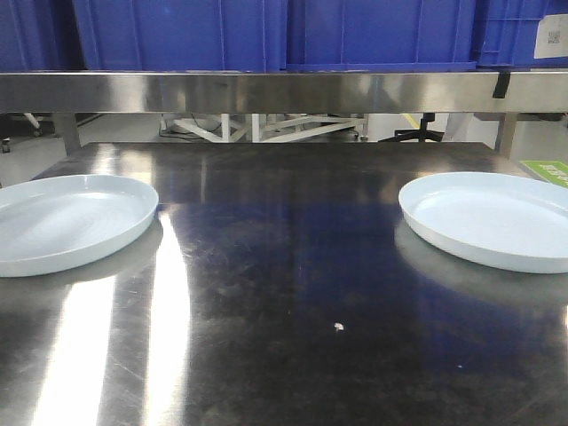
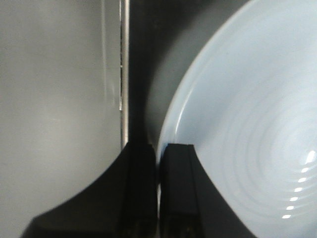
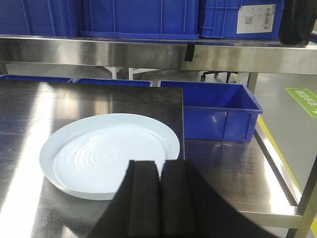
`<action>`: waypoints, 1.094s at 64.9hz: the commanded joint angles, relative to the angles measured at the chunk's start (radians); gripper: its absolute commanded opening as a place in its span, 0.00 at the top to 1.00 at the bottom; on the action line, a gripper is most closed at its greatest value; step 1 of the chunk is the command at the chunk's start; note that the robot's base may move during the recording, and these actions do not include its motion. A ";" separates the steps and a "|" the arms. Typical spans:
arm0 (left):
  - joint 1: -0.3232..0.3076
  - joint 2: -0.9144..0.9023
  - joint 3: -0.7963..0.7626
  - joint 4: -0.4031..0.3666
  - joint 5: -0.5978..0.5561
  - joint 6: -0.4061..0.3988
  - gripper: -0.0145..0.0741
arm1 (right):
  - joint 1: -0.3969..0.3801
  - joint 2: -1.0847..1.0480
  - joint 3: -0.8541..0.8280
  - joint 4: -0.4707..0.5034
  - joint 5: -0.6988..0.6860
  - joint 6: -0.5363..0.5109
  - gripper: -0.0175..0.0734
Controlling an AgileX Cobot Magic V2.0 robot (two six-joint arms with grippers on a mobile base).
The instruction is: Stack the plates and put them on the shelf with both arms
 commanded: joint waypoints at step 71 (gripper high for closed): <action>-0.327 -0.053 -0.113 -0.387 -0.151 -0.008 0.56 | 0.000 -0.018 0.000 -0.006 -0.093 -0.001 0.75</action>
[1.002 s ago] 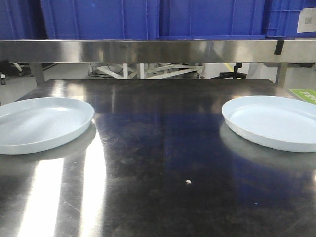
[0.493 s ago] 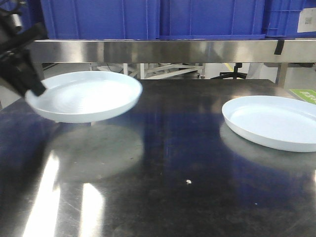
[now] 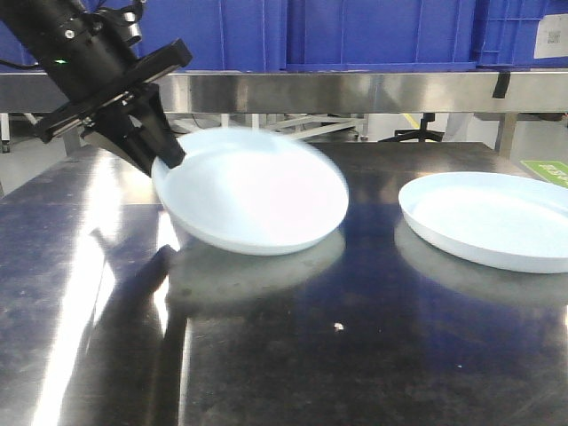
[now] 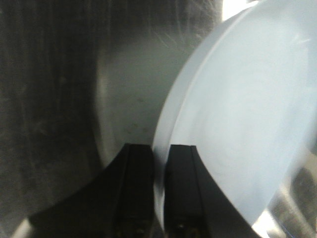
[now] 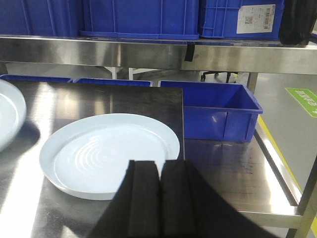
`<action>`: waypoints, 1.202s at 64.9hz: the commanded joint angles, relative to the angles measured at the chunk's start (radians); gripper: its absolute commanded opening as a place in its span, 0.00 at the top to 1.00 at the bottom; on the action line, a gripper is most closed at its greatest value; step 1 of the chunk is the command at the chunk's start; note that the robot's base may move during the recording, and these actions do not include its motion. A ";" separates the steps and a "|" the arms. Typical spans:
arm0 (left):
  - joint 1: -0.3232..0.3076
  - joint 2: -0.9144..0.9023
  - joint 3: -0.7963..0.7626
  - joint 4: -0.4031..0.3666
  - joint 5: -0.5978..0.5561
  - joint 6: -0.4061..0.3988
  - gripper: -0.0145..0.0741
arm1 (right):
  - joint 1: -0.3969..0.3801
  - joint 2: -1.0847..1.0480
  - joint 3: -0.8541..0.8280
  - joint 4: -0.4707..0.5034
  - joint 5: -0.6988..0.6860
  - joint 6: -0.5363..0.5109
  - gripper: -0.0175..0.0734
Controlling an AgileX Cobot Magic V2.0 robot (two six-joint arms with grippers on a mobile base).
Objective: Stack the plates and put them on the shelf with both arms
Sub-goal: 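Grasp the white plate nearest the left gripper and slide it toward the center, then open the left gripper and lift it away from the plate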
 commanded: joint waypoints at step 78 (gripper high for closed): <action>-0.137 -0.521 0.498 0.267 -0.828 -0.008 0.74 | 0.000 -0.018 0.000 -0.006 -0.093 -0.001 0.75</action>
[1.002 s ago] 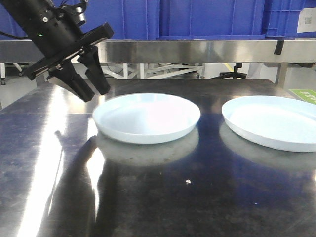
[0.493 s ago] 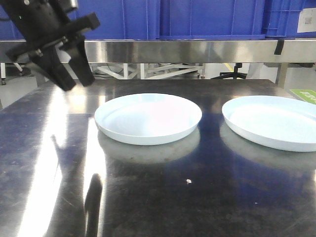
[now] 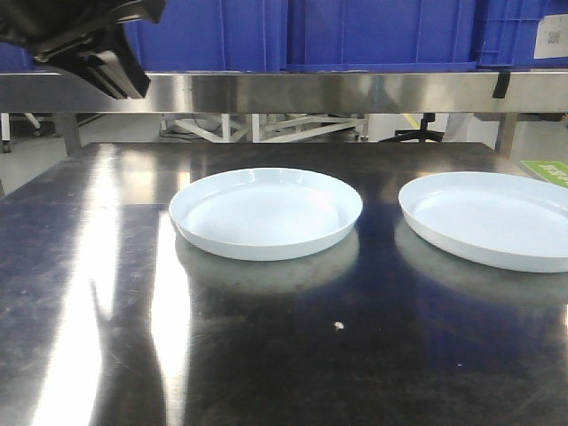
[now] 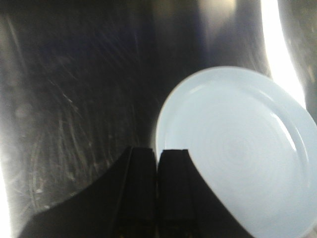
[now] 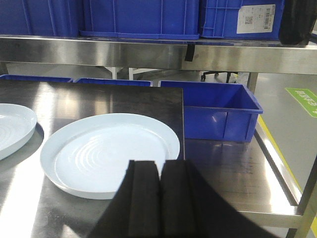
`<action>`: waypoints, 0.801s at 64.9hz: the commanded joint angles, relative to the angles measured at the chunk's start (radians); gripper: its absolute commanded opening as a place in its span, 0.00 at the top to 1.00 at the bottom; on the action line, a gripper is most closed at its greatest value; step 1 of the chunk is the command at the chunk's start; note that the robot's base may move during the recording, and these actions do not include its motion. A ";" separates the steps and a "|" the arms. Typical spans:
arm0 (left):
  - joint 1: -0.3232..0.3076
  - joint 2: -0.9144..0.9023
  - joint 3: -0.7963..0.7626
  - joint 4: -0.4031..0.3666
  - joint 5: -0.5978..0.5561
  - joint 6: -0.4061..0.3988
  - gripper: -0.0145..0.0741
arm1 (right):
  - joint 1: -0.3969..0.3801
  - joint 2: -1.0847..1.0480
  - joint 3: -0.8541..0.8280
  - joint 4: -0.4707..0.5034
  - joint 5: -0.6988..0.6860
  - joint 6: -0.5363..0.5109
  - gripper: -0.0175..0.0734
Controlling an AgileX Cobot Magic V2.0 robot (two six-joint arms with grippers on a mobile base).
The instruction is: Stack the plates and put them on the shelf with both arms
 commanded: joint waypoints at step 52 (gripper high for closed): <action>0.049 -1.006 0.670 0.009 -0.370 0.102 0.74 | 0.000 -0.018 0.000 -0.006 -0.093 -0.001 0.75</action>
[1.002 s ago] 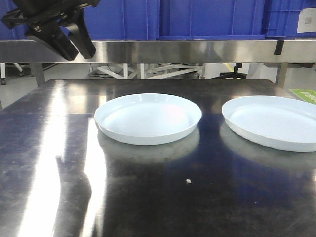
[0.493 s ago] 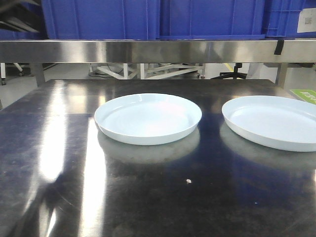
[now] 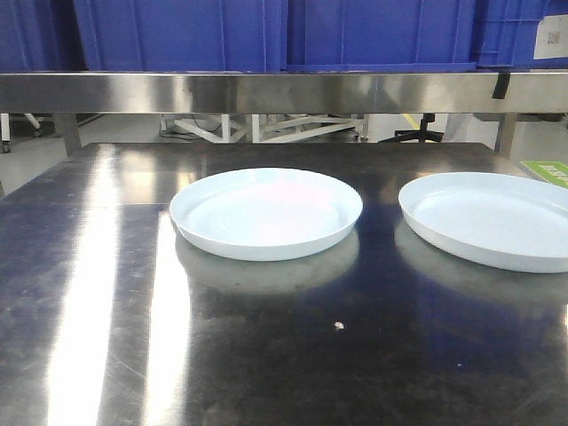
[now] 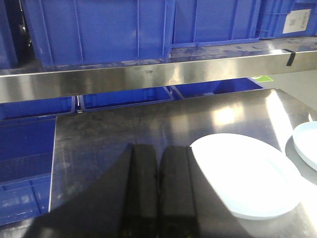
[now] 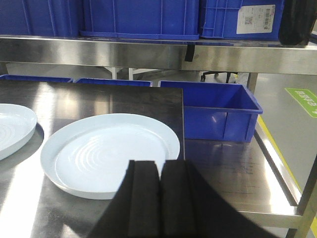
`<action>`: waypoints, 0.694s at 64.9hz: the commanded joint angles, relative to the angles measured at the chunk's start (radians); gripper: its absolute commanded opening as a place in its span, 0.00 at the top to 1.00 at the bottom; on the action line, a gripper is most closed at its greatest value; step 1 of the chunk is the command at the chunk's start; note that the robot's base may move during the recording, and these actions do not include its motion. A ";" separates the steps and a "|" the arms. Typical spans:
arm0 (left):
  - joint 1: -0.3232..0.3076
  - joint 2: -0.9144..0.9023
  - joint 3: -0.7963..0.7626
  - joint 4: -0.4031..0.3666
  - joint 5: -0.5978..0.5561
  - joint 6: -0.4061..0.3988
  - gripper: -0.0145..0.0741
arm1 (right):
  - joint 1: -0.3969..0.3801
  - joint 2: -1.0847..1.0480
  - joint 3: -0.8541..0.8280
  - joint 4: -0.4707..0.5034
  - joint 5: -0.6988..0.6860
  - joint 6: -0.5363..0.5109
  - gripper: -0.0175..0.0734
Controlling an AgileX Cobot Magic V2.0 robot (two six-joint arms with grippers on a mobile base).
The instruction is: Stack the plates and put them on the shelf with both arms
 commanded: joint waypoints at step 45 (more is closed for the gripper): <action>0.370 -0.196 0.001 -0.047 0.116 0.000 0.74 | 0.000 -0.018 0.000 -0.006 -0.093 -0.001 0.75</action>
